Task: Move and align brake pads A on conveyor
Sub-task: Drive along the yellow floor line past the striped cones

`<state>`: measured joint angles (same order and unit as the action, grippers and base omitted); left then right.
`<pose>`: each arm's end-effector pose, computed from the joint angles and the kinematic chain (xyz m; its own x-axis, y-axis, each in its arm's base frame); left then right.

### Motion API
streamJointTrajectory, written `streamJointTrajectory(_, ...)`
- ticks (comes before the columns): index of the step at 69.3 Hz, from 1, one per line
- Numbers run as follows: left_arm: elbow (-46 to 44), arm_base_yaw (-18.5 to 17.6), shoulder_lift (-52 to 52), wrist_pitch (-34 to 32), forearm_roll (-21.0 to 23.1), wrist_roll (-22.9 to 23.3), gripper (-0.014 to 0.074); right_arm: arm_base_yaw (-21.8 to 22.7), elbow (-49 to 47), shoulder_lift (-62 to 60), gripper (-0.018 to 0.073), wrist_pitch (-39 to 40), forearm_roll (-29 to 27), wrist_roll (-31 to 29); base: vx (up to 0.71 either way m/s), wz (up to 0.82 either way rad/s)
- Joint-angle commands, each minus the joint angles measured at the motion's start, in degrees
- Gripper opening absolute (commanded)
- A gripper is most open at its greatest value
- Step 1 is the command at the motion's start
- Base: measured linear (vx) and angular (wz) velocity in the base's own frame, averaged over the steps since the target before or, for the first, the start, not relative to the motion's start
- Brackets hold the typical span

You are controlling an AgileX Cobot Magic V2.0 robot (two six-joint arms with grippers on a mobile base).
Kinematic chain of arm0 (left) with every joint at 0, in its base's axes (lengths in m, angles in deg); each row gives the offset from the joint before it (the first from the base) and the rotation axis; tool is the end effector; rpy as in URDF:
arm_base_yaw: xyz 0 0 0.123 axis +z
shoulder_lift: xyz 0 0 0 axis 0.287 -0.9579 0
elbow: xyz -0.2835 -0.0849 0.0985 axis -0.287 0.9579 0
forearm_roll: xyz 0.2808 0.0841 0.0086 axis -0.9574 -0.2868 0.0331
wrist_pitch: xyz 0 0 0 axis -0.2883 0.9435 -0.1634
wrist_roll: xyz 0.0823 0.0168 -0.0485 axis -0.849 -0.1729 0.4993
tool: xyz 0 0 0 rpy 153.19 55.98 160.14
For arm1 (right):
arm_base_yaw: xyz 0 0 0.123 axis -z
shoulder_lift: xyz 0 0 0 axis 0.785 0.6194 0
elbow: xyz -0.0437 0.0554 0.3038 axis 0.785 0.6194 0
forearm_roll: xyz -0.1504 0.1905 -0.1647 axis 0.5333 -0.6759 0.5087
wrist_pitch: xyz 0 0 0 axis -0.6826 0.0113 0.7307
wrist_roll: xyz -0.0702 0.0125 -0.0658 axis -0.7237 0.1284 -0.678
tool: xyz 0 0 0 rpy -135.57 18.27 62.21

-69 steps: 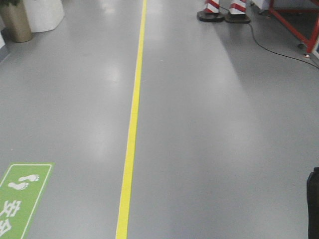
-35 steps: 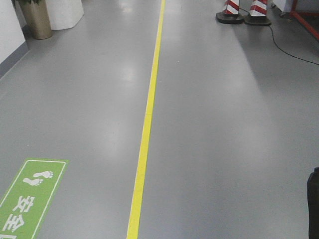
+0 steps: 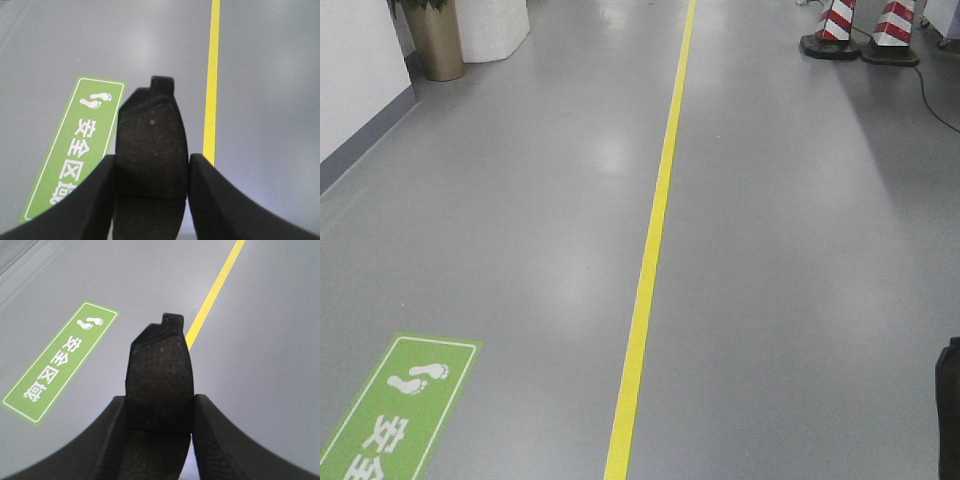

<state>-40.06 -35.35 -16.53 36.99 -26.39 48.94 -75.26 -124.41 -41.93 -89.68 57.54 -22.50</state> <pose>0.0823 -0.0005 0.3629 -0.6554 -0.0232 -0.7549 -0.0344 0.9994 -0.0008 0.0878 0.0390 0.3453 -0.6174 -0.0934 -0.7811 -0.3095 0.9417 0.1321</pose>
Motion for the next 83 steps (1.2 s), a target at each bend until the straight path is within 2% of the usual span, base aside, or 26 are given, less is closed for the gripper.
streamJointTrajectory(1, -1.46, -0.06, -0.32, -4.26, -1.35, 0.25, -0.0006, 0.11, -1.61, 0.32, -0.0012, 4.47, 0.53, 0.07, 0.35, 0.04)
streamJointTrajectory(44, -1.46, -0.06, -0.32, -4.26, -1.35, 0.25, -0.0006, 0.11, -1.61, 0.32, -0.0012, 4.47, 0.53, 0.07, 0.39, -0.05)
streamJointTrajectory(83, -1.46, -0.06, -0.32, -4.26, -1.35, 0.25, -0.0006, 0.11, -1.61, 0.32, -0.0012, 4.47, 0.53, 0.07, 0.5, -0.24)
